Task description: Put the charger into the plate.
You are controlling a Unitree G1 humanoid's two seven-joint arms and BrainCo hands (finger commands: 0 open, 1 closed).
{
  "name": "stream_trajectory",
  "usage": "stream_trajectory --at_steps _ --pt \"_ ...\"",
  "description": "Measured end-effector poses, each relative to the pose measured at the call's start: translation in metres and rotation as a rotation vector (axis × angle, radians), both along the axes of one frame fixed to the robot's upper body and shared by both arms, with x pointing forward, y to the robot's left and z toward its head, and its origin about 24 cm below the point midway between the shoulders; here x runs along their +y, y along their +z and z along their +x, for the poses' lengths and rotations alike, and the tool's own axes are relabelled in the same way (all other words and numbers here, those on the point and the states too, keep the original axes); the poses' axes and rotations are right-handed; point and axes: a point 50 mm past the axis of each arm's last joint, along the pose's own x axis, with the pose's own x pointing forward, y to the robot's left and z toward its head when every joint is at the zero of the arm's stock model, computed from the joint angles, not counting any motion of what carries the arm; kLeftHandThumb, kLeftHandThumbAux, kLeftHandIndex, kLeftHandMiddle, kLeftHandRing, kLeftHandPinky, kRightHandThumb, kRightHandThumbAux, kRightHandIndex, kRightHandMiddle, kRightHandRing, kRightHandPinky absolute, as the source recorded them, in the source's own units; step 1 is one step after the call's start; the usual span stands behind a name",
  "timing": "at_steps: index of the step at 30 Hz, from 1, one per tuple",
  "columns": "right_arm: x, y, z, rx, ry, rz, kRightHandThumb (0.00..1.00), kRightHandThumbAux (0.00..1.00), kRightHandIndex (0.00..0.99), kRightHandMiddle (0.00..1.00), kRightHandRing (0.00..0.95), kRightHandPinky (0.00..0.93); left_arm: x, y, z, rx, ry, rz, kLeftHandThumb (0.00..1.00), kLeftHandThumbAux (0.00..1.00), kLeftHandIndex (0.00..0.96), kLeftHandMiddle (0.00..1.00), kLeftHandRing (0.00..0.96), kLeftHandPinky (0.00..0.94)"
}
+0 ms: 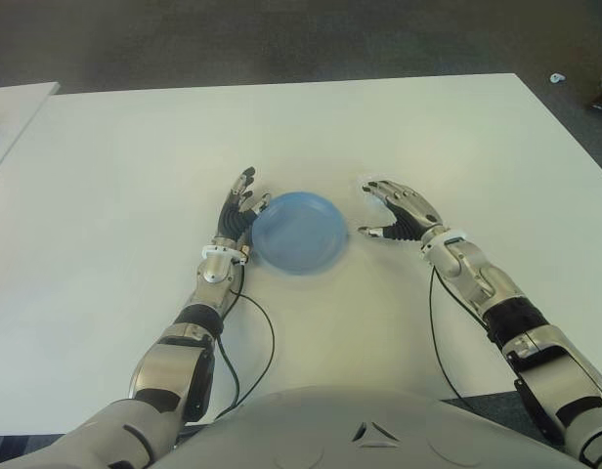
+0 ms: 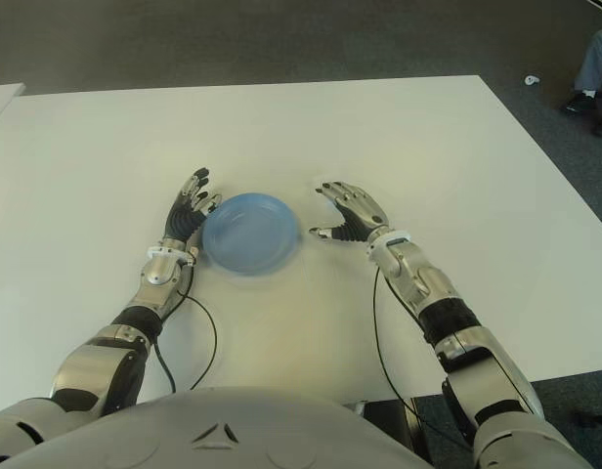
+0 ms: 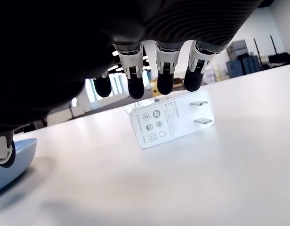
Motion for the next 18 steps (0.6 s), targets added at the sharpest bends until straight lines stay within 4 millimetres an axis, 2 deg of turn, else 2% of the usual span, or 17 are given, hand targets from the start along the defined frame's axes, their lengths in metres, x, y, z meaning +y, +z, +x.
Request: stream_trajectory --at_steps 9,18 --pt "-0.007 0.002 -0.014 0.013 0.012 -0.014 0.14 0.377 0.0 0.0 0.0 0.012 0.002 0.0 0.0 0.002 0.001 -0.005 0.0 0.628 0.027 0.066 0.04 0.038" --pt "-0.013 0.006 -0.041 0.046 0.022 -0.011 0.115 0.373 0.0 0.0 0.012 0.0 0.003 0.0 -0.001 0.003 0.004 -0.003 0.0 0.63 0.024 0.066 0.043 0.04"
